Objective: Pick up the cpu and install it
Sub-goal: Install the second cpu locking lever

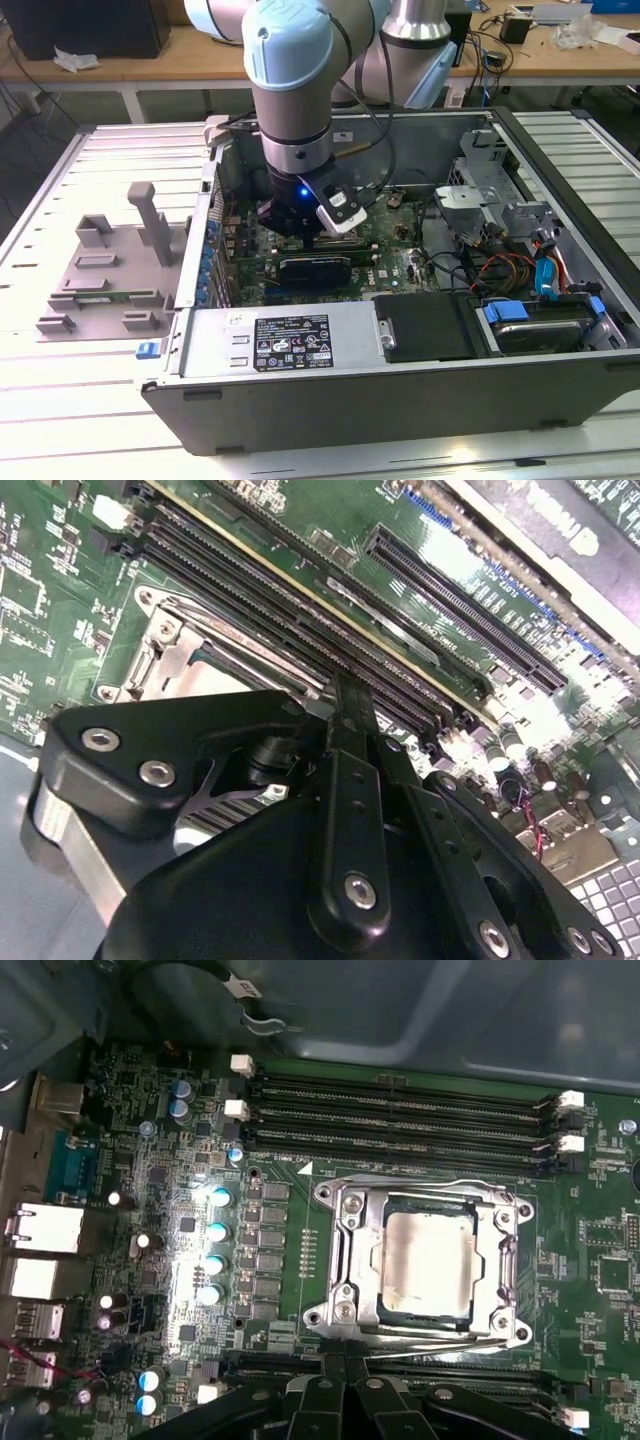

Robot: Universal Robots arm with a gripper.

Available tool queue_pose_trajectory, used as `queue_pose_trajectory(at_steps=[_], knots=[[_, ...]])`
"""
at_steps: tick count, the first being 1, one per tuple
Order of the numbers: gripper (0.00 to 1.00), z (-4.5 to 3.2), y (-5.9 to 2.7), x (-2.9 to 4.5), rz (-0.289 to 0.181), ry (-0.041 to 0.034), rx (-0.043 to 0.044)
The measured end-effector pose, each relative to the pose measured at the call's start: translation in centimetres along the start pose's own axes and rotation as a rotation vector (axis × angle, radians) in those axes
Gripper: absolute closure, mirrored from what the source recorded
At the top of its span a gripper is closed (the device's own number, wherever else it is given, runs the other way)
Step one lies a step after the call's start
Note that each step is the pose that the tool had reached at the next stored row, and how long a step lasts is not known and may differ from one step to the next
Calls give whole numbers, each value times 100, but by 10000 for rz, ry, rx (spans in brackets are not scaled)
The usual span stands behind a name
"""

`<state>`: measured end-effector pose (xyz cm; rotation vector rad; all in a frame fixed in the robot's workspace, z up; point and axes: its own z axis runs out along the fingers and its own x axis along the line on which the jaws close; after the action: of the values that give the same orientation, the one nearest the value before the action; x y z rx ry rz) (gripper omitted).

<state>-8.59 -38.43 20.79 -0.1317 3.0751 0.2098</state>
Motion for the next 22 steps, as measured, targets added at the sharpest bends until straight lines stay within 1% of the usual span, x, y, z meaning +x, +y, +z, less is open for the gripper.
queue_pose_trajectory(at_steps=[2,4,6,8,9,12,14,18,20,22], knots=[[89,12,0,23,14,-17,-44],[89,24,1,50,35,-44,-125],[89,28,1,56,54,-85,-242],[89,34,0,61,85,-135,-390],[89,39,0,65,97,-152,-436],[89,51,-4,71,134,-183,-502],[89,54,-14,72,177,-195,-526],[89,43,-88,78,258,-208,-530],[89,42,-96,79,264,-211,-539],[89,40,-103,79,268,-212,-569]])
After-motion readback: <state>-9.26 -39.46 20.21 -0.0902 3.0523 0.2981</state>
